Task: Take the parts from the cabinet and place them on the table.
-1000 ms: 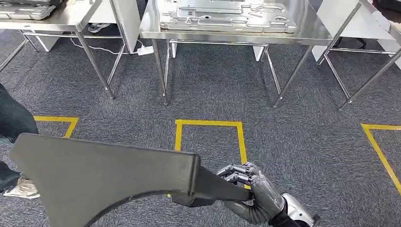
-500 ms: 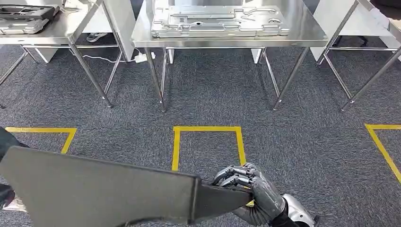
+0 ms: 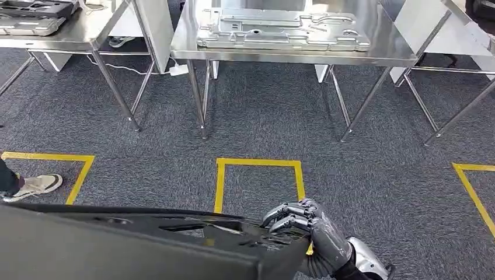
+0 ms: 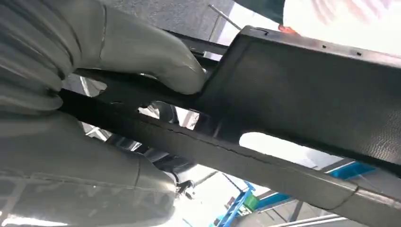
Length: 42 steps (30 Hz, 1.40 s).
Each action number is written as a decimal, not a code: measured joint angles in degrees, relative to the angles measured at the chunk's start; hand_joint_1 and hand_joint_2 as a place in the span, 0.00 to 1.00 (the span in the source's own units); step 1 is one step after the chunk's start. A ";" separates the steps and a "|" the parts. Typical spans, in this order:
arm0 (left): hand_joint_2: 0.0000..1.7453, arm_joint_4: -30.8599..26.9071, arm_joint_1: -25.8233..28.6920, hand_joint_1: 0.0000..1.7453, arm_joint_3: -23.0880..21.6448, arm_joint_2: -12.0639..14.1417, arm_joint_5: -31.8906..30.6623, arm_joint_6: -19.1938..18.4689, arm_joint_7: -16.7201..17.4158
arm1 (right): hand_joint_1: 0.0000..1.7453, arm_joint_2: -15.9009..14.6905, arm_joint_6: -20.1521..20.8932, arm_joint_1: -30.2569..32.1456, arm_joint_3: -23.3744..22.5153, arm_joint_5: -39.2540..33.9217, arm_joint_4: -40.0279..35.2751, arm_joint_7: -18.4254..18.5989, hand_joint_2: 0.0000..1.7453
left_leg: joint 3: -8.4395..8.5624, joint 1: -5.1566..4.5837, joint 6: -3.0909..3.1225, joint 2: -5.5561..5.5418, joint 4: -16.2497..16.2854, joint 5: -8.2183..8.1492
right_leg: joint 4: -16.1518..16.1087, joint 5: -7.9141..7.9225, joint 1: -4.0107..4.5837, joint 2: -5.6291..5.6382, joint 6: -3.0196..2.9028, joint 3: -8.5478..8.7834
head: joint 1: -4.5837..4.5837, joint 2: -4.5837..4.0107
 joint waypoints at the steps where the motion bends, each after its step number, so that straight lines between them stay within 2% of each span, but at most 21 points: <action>1: 1.00 0.00 0.01 0.00 0.00 0.00 0.00 0.00 0.00 | 1.00 -0.02 -0.02 -0.08 0.00 -0.24 -0.11 -0.13 1.00 | 0.21 0.02 -0.31 0.02 -0.04 -0.22 | -3.77 1.46 0.02 -0.29 -0.09 1.47 | 0.00 0.02; 2: 1.00 0.00 -0.01 0.00 0.00 0.00 -0.09 0.02 -0.02 | 1.00 -0.02 -0.02 -0.22 -0.02 -0.46 -0.13 -0.22 1.00 | 0.37 -0.10 -0.60 -0.01 -0.08 -0.32 | -3.71 -0.85 0.34 -0.45 -0.24 1.18 | 0.02 0.02; 3: 1.00 0.00 -0.01 0.00 -0.02 0.00 -0.22 0.00 -0.09 | 1.00 -0.02 -0.02 -0.35 -0.02 -0.74 -0.18 -0.37 1.00 | 0.38 -0.11 -1.12 0.10 -0.68 -0.30 | -3.60 -1.25 0.61 -0.44 -0.47 1.16 | 0.00 0.02; 4: 1.00 0.00 0.04 0.00 -0.02 0.00 -0.35 0.00 -0.11 | 1.00 -0.02 -0.02 -0.23 -0.04 -0.94 -0.29 -0.46 1.00 | 1.02 -0.15 -1.59 0.14 -0.50 0.05 | -4.32 0.32 0.57 -0.34 -1.07 1.25 | 0.00 0.02; 7: 1.00 0.02 -0.09 0.00 -0.11 0.00 -0.50 -0.02 -0.26 | 1.00 -0.11 -0.04 -0.34 -0.11 -1.14 -0.64 -0.90 1.00 | 1.08 -0.14 -2.30 0.22 1.12 -0.64 | -4.71 0.53 0.11 -0.25 -2.22 3.00 | -0.02 0.02; 10: 1.00 0.02 -0.14 0.00 -0.17 0.00 -0.61 0.00 -0.39 | 1.00 -0.15 -0.09 -0.58 -0.17 -1.12 -0.68 -1.33 1.00 | -5.50 -0.28 -2.35 0.23 12.79 -6.02 | -4.70 -0.32 0.21 -0.25 -2.96 3.81 | -0.04 0.02; 12: 1.00 0.02 0.03 0.00 -0.22 0.00 -0.63 0.00 -0.39 | 1.00 -0.15 -0.11 -0.46 -0.26 -1.12 -0.68 -1.35 1.00 | -8.95 -0.28 -2.35 0.23 16.99 -6.74 | -4.69 -0.94 0.26 -0.03 -3.02 4.47 | -0.04 0.00; 14: 1.00 0.02 0.01 0.00 -0.31 0.00 -0.63 0.00 -0.39 | 1.00 -0.15 -0.13 -0.47 -0.28 -1.16 -0.68 -1.35 1.00 | -7.78 -0.26 -2.34 0.23 11.13 -2.49 | -4.68 -1.89 0.22 0.38 -2.88 5.69 | -0.04 0.02; 16: 1.00 0.02 0.07 0.00 -0.48 0.07 -0.63 0.00 -0.39 | 1.00 -0.15 -0.13 -0.47 -0.37 -1.20 -0.68 -1.40 1.00 | -5.22 -0.26 -1.94 -0.15 1.63 4.27 | -4.69 -3.02 0.16 0.52 -2.50 6.95 | -0.04 0.02; 18: 1.00 0.02 0.03 0.00 -0.52 0.09 -0.66 -0.02 -0.37 | 1.00 -0.15 -0.15 -0.53 -0.46 -1.22 -0.68 -1.44 1.00 | -5.25 -0.75 -1.37 -0.21 1.35 1.99 | -4.64 -3.62 0.31 0.76 -1.88 6.80 | -0.07 0.02; 21: 1.00 0.02 0.01 0.00 -0.57 0.15 -0.63 0.00 -0.39 | 1.00 -0.15 -0.15 -0.68 -0.66 -1.36 -0.68 -1.42 1.00 | -4.55 -0.71 -0.19 -0.08 0.76 2.72 | -4.46 -3.67 0.27 0.79 -1.00 7.67 | -0.09 0.02; 23: 1.00 0.00 -0.20 0.00 -0.59 0.22 -0.63 0.02 -0.44 | 1.00 -0.15 -0.15 -0.85 -0.74 -1.42 -0.72 -1.44 1.00 | -3.27 -0.34 0.41 0.03 0.02 2.33 | -0.30 -3.88 0.26 0.47 -0.56 5.48 | -0.04 0.02; 26: 1.00 0.02 -0.23 0.00 -0.61 0.22 -0.66 -0.02 -0.42 | 1.00 -0.13 -0.15 -0.90 -0.79 -1.49 -0.72 -1.42 1.00 | -2.15 -0.24 0.62 0.27 -0.17 1.17 | 11.36 -8.46 0.04 0.37 -0.24 -3.25 | -0.02 0.02; 27: 1.00 0.02 -0.18 0.00 -0.61 0.22 -0.66 0.00 -0.42 | 1.00 -0.11 -0.15 -0.87 -0.79 -1.49 -0.72 -1.42 1.00 | -1.63 -0.21 0.58 0.30 -0.17 0.69 | 12.56 -8.83 0.04 0.33 -0.21 -5.02 | -0.02 0.02; 29: 1.00 0.02 -0.16 0.00 -0.61 0.22 -0.63 -0.02 -0.44 | 1.00 -0.11 -0.11 -0.87 -0.74 -1.44 -0.72 -1.42 1.00 | 0.04 -0.18 0.42 0.30 -0.18 -0.49 | 8.49 -5.41 0.05 0.29 -0.29 -5.23 | -0.02 0.02; 31: 1.00 0.04 -0.15 0.00 -0.61 0.22 -0.63 -0.04 -0.48 | 1.00 -0.09 -0.07 -0.88 -0.68 -1.36 -0.72 -1.40 1.00 | 1.77 -0.15 0.01 0.34 -0.29 -1.82 | -0.60 2.61 0.13 -0.08 -0.50 -3.18 | -0.02 0.02; 32: 1.00 0.07 -0.16 0.00 -0.63 0.22 -0.50 -0.04 -0.48 | 1.00 -0.09 -0.02 -0.88 -0.66 -1.25 -0.70 -1.38 1.00 | 2.16 -0.25 -0.35 0.42 -0.31 -2.26 | -2.46 4.43 0.39 -0.56 -0.62 -3.37 | -0.02 0.00; 33: 1.00 0.07 -0.24 0.00 -0.63 0.24 -0.39 -0.07 -0.52 | 1.00 0.02 0.07 -0.96 -0.53 -1.03 -0.66 -1.03 1.00 | 1.92 -0.35 -0.65 0.42 -0.63 -2.35 | -3.10 2.37 0.84 -0.62 -0.86 -3.45 | 0.18 0.02; 37: 1.00 0.07 -0.11 0.00 -0.63 0.26 -0.02 -0.09 -0.61 | 1.00 0.50 0.13 -0.86 -0.28 -0.46 -0.66 -0.46 1.00 | 3.33 -0.49 -1.95 0.63 -0.54 -2.60 | -4.13 2.73 0.21 -0.30 -2.13 -1.04 | 0.09 0.02; 39: 1.00 0.07 -0.32 0.00 -0.63 0.26 0.04 -0.09 -0.66 | 1.00 0.70 0.11 -1.26 -0.02 -0.39 -0.66 -0.13 1.00 | -0.10 -0.49 -1.93 0.62 6.30 -3.00 | -4.42 1.94 0.22 -0.30 -2.90 0.30 | 0.07 0.02; 42: 1.00 0.07 0.08 0.00 -0.63 0.26 0.26 -0.07 -0.63 | 1.00 0.83 0.15 -0.96 0.31 -1.48 -0.66 0.72 1.00 | -7.10 -0.54 -2.00 0.60 16.22 -8.48 | -4.42 0.26 0.25 -0.05 -3.06 2.21 | 0.07 0.02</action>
